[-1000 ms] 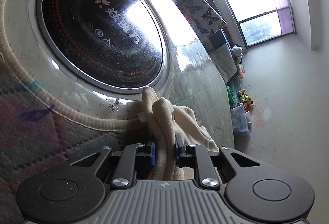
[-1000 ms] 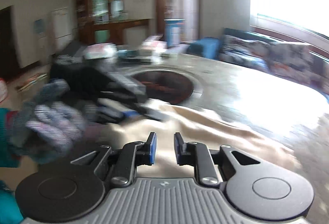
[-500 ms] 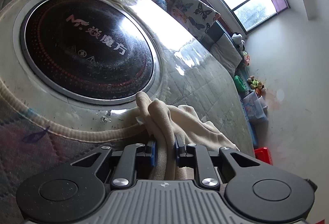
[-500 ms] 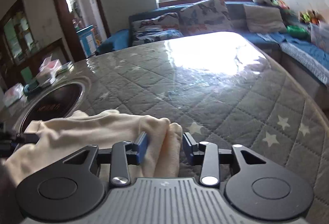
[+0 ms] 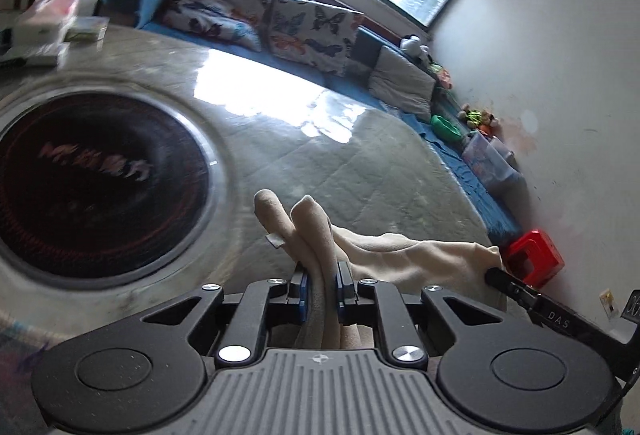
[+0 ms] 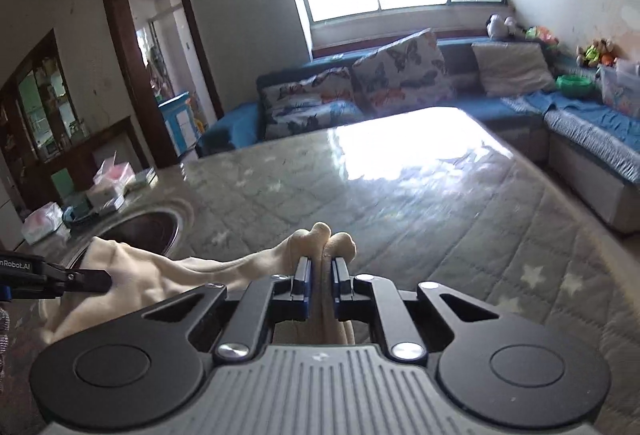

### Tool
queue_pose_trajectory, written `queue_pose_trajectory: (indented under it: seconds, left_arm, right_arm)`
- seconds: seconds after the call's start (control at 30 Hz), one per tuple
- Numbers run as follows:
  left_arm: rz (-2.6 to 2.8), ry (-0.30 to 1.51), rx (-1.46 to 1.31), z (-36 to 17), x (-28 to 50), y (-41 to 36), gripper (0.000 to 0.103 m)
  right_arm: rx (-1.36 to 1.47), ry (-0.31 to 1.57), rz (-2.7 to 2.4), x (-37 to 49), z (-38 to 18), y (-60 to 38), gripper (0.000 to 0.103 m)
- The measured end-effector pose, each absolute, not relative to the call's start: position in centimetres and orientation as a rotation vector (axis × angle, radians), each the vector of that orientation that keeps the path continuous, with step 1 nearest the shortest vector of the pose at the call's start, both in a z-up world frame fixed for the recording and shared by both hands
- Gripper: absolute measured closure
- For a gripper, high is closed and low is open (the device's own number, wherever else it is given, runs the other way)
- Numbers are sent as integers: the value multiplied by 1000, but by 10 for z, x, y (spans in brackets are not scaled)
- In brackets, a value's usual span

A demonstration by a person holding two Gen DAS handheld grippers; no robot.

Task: Fold clothes

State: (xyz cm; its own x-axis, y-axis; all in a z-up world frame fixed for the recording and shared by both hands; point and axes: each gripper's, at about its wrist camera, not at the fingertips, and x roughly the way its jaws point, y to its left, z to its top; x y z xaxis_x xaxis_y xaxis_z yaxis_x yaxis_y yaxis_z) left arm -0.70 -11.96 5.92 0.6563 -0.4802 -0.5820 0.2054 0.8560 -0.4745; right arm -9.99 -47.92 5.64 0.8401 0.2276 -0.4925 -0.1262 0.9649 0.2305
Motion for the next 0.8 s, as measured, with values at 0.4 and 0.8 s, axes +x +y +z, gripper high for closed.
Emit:
queue_pose_trajectory:
  seconds: [0.4,0.8]
  left_arm:
    - [-581,782,-327,51,32,-225,89]
    - [-536,791,-152,37,33,-250,60]
  right_arm:
    - [151,493,-83,-112,76,-555,94]
    - [124,571,-292,-110,44,-588,91]
